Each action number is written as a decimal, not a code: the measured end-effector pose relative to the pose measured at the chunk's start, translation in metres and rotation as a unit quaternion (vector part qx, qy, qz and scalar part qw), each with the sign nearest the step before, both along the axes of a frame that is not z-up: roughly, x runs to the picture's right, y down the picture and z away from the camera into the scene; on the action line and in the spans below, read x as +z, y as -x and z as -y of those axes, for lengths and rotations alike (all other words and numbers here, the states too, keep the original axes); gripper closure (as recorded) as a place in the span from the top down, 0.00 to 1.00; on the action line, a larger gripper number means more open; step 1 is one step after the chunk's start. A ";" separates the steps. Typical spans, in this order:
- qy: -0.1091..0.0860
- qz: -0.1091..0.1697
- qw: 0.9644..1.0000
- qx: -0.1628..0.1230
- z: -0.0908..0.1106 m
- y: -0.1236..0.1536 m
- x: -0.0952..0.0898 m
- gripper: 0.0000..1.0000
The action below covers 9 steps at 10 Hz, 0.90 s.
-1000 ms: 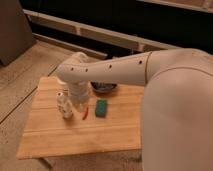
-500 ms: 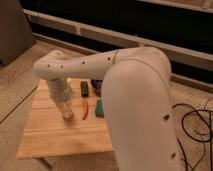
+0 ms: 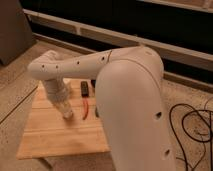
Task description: Knock the bottle over
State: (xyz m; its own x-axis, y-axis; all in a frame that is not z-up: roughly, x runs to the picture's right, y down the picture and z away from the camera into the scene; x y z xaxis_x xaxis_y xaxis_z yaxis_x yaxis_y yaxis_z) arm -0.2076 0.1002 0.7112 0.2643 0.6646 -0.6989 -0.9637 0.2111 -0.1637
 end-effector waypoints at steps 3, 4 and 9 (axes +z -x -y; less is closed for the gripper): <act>0.009 0.035 0.997 -0.062 -0.017 0.065 0.000 0.00; 0.017 0.046 0.995 -0.092 -0.028 0.094 0.000 0.00; 0.041 -0.065 0.986 -0.151 -0.029 0.106 0.022 0.00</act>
State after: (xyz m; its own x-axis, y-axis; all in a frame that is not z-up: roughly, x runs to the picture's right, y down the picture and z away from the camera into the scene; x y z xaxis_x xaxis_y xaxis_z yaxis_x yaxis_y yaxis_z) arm -0.3139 0.1294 0.7336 0.3470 0.5085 -0.7880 -0.8725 0.4832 -0.0724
